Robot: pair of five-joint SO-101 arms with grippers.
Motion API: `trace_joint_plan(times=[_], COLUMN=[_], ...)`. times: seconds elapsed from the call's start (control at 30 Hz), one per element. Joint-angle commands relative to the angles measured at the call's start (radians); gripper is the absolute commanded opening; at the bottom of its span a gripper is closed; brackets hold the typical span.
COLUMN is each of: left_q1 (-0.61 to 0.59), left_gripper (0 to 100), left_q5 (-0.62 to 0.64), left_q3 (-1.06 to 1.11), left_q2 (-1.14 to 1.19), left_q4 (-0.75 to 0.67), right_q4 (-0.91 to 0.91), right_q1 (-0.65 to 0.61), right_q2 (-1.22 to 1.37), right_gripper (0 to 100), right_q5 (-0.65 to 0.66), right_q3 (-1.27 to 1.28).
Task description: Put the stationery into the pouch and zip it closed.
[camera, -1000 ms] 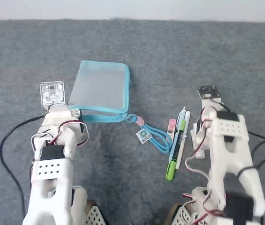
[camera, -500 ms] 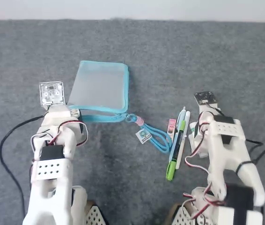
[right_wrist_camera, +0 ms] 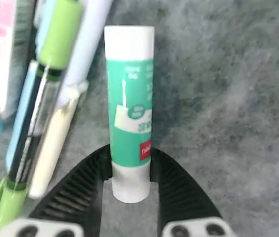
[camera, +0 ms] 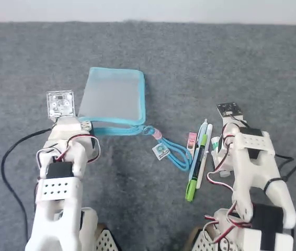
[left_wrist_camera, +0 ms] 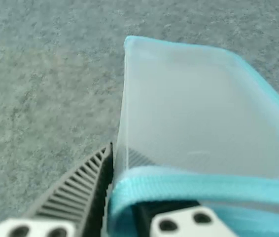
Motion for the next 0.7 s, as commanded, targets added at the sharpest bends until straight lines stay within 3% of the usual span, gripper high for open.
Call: trace_joint_plan(times=[0.0,0.27,0.67], left_q1=[0.048,0.107,0.126], left_gripper=[1,1,1], left_q5=[0.017,0.018,0.018], left_q3=[0.005,0.019,0.021], left_q2=[0.014,0.014,0.015], left_q4=[-0.080,-0.115,-0.133], right_q4=[0.156,0.372,0.395], right_q1=[-0.021,-0.242,-0.282], right_q2=[-0.143,-0.473,-0.654], right_gripper=[0.7,0.7,0.7], right_q5=[0.046,0.044,0.084], right_q3=[-0.129,-0.218,-0.249])
